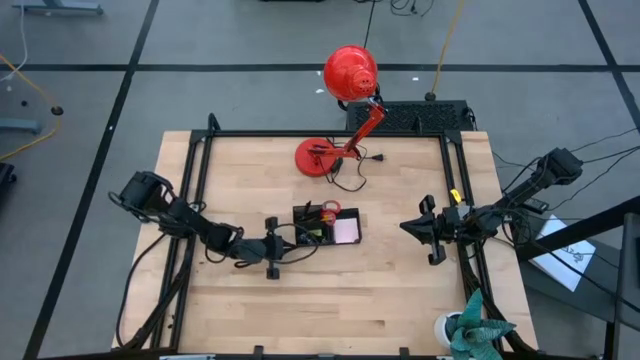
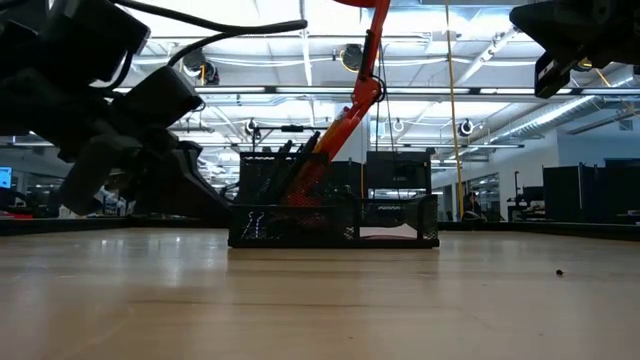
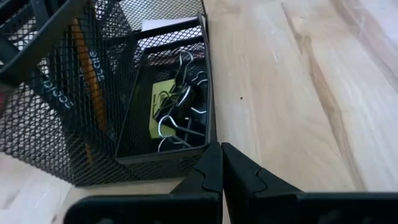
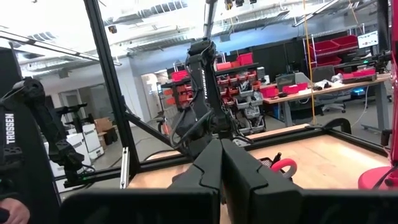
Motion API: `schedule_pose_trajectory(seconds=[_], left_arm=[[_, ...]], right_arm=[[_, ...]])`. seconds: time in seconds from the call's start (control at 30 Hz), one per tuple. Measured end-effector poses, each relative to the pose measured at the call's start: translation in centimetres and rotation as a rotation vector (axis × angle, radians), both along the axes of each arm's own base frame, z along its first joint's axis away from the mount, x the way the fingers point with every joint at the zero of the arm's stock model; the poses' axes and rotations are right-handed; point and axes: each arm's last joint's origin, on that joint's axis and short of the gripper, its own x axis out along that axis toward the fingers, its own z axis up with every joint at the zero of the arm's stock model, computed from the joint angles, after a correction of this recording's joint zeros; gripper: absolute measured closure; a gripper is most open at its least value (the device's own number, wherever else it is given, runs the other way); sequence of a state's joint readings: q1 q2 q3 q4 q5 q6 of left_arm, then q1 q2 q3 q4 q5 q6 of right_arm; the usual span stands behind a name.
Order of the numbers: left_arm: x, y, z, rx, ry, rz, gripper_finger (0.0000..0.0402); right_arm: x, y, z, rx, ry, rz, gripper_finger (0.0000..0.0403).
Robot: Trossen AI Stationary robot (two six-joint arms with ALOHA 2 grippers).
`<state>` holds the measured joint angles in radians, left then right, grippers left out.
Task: Pick and place office supplies into organizer
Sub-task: Adjust the black mesh desk organizer on the table, then return to Home Position
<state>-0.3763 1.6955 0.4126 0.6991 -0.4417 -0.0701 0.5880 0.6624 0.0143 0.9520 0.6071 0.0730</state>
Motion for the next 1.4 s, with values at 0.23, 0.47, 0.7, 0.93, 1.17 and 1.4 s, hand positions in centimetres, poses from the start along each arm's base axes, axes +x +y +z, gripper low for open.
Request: schedule_pose_trajectory(seconds=[0.23,0.47,0.7,0.93,1.17,1.4], left_arm=[[0.1,0.1,0.0,-0.004,0.005,-0.013,0.0398],[0.1,0.3,0.0,0.008,0.001,0.007,0.0396],[-0.1,-0.3,0.3,0.022,-0.008,-0.043,0.0392],[-0.9,-3.8,3.9,0.077,-0.124,-0.225,0.0396],[-0.3,-3.6,9.9,0.229,-0.067,-0.174,0.0396],[-1.6,-1.7,16.4,0.336,-0.201,-0.184,0.0396]], right_arm=[[0.0,0.0,0.0,0.011,0.002,0.003,0.0403],[0.0,0.0,-0.1,0.008,0.006,0.003,0.0403],[0.1,0.1,-0.5,-0.028,0.044,0.002,0.0403],[0.2,-0.1,-0.9,0.024,0.089,-0.055,0.0403],[0.6,-1.0,-0.7,-0.054,0.083,-0.149,0.0403],[0.6,-0.9,-0.2,-0.246,0.105,-0.156,0.0403]])
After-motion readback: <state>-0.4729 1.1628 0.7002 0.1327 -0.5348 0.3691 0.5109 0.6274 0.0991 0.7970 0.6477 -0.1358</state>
